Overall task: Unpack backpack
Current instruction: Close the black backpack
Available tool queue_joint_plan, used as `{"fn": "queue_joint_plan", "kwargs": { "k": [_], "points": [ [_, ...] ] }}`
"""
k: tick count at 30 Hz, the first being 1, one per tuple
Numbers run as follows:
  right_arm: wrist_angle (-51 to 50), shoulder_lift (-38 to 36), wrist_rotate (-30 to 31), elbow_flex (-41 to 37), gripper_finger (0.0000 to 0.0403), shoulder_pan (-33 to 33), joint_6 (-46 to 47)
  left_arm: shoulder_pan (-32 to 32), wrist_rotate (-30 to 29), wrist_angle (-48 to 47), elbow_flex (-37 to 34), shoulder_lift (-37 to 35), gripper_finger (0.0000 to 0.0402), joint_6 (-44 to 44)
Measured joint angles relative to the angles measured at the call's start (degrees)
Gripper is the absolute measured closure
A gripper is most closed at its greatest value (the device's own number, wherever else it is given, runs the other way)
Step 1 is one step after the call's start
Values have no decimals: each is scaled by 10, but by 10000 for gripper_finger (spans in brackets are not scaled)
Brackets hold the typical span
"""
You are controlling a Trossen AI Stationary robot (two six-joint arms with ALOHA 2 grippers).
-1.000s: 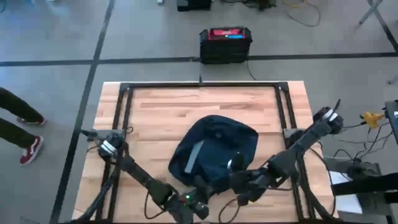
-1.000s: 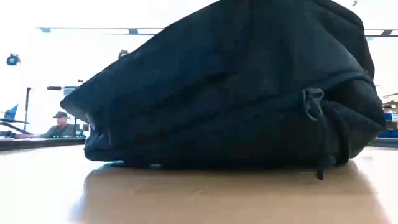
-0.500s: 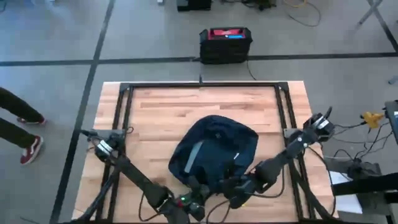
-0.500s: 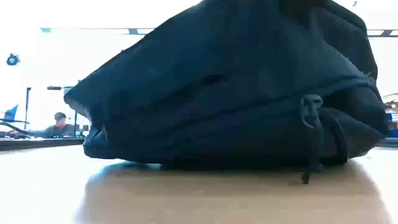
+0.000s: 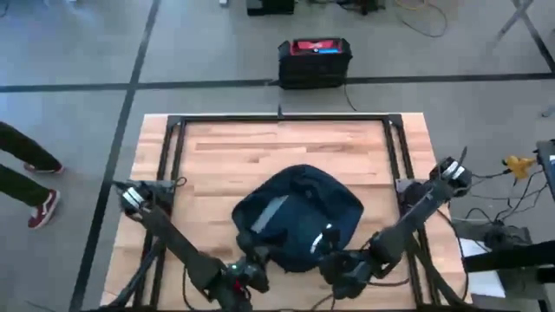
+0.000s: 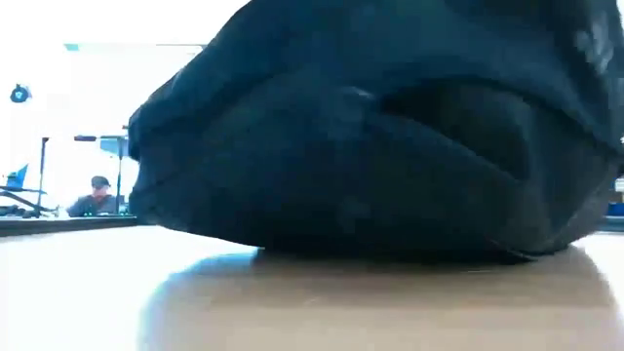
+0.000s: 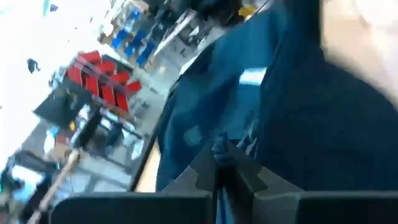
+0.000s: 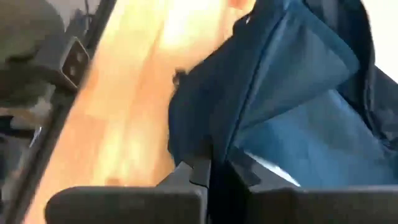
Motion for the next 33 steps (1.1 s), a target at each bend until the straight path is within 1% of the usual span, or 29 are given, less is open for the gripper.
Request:
{"fn": "queue_joint_plan", "kwargs": {
  "k": [2, 5, 7, 11, 16, 20, 22, 23, 26, 29, 33],
  "points": [
    [-29, -9, 22, 0, 402, 17, 34, -2, -3, -59, 0, 0, 401, -65],
    [-87, -25, 56, 0, 402, 41, 93, -7, -9, -119, 1, -1, 401, -146],
    [-121, -34, 71, 0, 402, 51, 130, -9, -12, -140, 1, -1, 401, -173],
    [-179, -51, 75, 0, 402, 59, 171, -19, -14, -146, 1, -1, 401, -192],
    [-245, -65, 73, -1, 402, 58, 182, -41, -14, -145, 0, -1, 401, -240],
    [-295, -78, 99, -5, 402, 51, 199, -59, -25, -105, -1, -1, 401, -253],
    [-282, -84, 112, -7, 401, 43, 187, -62, -21, -61, -2, -1, 401, -229],
    [-259, -87, 108, -7, 398, 37, 164, -64, -16, -37, -2, 1, 401, -209],
    [-152, -89, 68, -1, 377, 13, 67, -63, -4, 36, -3, 12, 401, -149],
    [-43, -84, 35, 3, 334, -10, -12, -50, -2, 72, -3, 24, 401, -124],
    [49, -58, 20, 3, 261, -28, -66, -30, -3, 83, -3, 30, 401, -124]
  ]
}}
